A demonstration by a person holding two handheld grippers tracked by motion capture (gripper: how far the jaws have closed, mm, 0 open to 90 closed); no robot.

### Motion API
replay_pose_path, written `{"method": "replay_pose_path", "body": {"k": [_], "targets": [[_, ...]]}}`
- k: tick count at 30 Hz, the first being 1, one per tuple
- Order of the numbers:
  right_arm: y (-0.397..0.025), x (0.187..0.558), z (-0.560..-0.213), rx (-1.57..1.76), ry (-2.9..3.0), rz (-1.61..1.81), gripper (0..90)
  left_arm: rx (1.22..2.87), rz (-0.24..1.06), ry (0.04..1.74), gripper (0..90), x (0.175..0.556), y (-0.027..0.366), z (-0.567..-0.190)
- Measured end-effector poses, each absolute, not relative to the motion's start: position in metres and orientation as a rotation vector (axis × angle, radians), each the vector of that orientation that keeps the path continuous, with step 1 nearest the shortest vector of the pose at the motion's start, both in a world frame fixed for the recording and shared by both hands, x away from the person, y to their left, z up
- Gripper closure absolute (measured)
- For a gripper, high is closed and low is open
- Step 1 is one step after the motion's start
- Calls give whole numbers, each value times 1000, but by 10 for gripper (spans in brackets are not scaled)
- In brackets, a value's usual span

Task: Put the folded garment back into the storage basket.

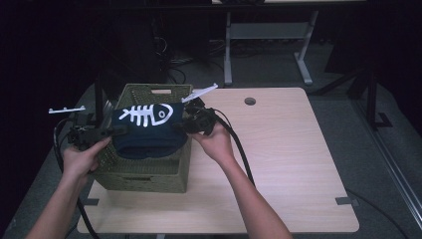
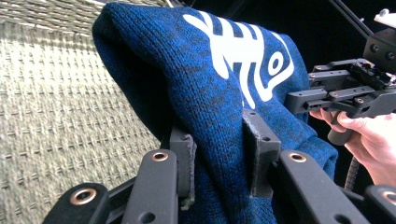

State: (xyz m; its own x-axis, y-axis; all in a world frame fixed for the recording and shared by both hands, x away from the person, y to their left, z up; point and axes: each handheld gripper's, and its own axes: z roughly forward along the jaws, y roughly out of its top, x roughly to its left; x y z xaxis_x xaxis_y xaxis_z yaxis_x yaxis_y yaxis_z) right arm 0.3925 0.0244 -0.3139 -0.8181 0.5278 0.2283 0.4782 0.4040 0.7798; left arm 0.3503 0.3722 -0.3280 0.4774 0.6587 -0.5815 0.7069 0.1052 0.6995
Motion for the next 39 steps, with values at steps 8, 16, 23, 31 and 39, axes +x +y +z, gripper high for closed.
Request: {"method": "replay_pose_path", "body": {"k": [8,16,23,31,39], "targets": [[34,395,-318,935,2595,1408,732,1581,-49,1238,688,350,380,-331],[42,394,-325,933,2605,1398,731,1587,-50,1260,682,350,386,-336],[45,394,-328,944,2596,1399,730,1585,-52,1273,671,352,388,-340],[49,395,-337,967,2603,1392,728,1594,-48,1302,655,355,391,-346],[54,396,-346,973,2615,1384,726,1607,-43,1324,661,356,394,-351]]}}
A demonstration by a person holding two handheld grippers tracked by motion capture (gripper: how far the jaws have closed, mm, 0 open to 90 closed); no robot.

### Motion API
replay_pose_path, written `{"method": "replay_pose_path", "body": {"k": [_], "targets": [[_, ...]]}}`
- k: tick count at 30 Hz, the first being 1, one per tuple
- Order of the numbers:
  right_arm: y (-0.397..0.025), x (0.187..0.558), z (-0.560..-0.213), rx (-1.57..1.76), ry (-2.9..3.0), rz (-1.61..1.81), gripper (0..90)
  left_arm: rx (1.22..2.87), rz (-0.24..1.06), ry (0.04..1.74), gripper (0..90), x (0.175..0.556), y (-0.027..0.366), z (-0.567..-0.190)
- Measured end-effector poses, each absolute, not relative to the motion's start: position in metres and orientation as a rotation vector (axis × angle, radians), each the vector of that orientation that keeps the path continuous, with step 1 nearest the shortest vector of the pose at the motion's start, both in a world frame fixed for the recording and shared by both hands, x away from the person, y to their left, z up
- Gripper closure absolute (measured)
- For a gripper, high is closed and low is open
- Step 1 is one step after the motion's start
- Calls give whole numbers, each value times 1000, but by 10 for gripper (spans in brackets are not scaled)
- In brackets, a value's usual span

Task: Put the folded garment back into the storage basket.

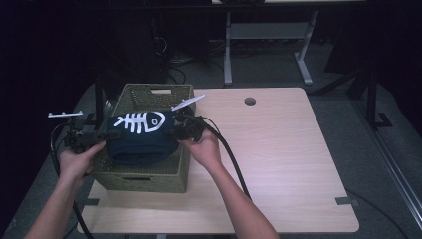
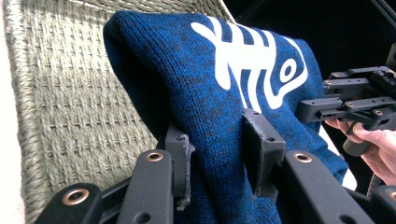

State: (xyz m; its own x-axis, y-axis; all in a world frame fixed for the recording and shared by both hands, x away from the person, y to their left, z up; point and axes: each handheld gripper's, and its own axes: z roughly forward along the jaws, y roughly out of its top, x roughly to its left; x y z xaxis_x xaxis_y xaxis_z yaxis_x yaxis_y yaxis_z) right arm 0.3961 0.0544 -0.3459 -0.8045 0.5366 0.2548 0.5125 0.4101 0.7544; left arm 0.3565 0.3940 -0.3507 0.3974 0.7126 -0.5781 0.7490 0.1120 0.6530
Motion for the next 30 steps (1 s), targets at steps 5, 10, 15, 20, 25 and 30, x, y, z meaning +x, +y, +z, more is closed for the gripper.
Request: {"method": "replay_pose_path", "body": {"k": [5,10,15,20,25,30], "targets": [[56,396,-351,981,2622,1376,724,1623,-34,1337,657,358,394,-354],[57,395,-352,991,2627,1358,716,1628,-30,1351,640,360,392,-356],[56,396,-356,987,2631,1344,716,1639,-32,1350,647,362,391,-359],[55,395,-358,989,2635,1336,711,1652,-24,1357,654,364,390,-359],[56,394,-358,989,2632,1331,703,1654,-15,1346,648,364,391,-361],[57,392,-358,989,2622,1328,694,1660,-9,1350,637,364,391,-361]]}}
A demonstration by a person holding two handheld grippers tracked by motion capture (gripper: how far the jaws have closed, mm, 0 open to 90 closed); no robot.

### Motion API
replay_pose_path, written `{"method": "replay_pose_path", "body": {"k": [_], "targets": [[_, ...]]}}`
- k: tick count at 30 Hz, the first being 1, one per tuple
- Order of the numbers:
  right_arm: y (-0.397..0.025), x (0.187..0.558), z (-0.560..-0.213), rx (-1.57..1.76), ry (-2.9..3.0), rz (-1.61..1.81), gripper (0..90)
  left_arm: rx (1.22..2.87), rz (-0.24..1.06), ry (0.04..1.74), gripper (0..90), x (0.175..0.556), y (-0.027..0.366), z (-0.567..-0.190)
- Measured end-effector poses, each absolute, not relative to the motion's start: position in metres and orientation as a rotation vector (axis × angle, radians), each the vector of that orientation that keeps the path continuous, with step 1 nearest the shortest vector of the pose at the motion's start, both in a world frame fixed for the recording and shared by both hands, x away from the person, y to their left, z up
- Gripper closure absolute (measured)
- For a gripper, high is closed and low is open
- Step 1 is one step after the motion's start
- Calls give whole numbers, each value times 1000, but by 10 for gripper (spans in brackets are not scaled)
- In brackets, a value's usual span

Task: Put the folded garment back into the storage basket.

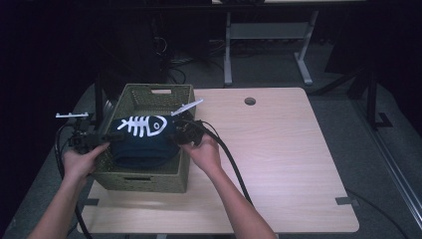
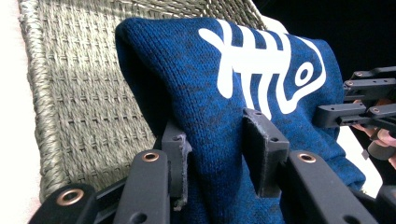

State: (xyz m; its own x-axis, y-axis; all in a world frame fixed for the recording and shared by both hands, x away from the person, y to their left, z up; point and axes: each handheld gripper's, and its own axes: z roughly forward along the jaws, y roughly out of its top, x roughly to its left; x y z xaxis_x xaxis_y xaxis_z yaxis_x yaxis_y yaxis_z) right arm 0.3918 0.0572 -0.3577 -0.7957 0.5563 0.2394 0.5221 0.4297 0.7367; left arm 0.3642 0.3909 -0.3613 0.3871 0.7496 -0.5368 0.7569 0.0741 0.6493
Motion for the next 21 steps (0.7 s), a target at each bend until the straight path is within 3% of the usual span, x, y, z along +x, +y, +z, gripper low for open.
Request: {"method": "replay_pose_path", "body": {"k": [6,9,12,21], "targets": [[57,390,-357,974,2620,1315,693,1639,-3,1353,634,365,390,-360],[56,389,-355,979,2581,1299,579,1590,17,1375,581,365,393,-359],[53,389,-350,971,2528,1296,534,1582,31,1387,579,366,394,-359],[38,388,-339,978,2498,1316,531,1556,52,1358,575,365,394,-349]]}}
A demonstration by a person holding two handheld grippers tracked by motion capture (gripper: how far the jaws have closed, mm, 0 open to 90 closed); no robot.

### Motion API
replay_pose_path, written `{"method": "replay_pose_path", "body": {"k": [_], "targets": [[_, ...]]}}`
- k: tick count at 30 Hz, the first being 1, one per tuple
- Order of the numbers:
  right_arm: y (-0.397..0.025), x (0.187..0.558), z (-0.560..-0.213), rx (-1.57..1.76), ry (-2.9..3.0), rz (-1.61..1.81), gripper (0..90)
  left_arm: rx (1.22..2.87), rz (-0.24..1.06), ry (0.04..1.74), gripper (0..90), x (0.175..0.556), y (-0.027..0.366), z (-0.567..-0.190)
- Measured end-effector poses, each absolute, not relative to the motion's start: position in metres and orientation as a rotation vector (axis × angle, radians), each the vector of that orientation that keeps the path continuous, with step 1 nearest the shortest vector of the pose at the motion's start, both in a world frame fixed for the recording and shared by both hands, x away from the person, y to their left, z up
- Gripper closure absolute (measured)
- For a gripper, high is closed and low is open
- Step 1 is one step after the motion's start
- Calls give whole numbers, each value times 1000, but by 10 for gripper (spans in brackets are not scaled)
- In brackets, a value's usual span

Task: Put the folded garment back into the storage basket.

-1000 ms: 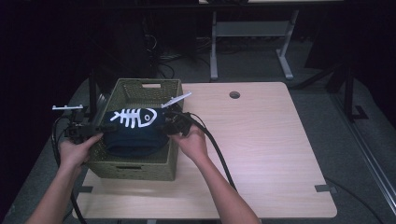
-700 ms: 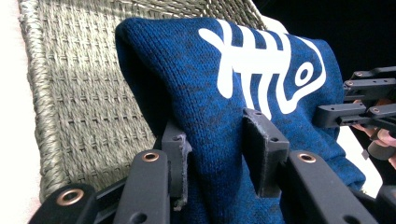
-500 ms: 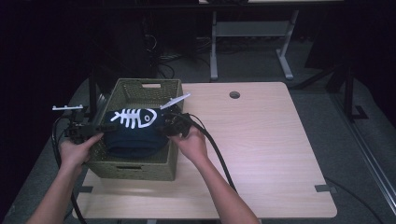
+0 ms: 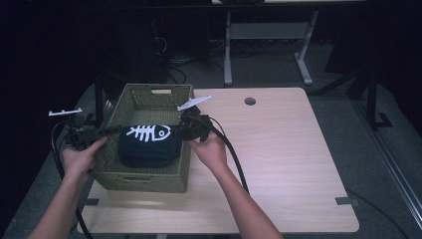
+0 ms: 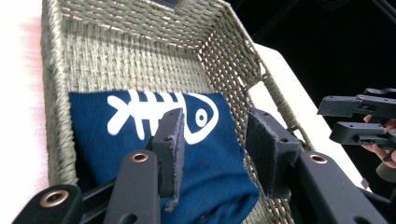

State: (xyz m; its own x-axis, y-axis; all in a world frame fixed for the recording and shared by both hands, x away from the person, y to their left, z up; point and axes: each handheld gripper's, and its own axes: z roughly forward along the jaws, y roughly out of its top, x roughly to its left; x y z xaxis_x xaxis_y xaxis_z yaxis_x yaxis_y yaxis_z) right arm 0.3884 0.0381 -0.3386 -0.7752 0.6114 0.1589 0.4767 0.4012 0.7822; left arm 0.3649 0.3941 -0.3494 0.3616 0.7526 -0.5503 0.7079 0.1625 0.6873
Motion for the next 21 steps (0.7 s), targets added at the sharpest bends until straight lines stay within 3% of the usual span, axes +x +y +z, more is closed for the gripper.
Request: {"method": "replay_pose_path", "body": {"k": [21], "targets": [[-11,387,-326,989,2460,1388,463,1571,43,1247,534,360,361,-335]]}}
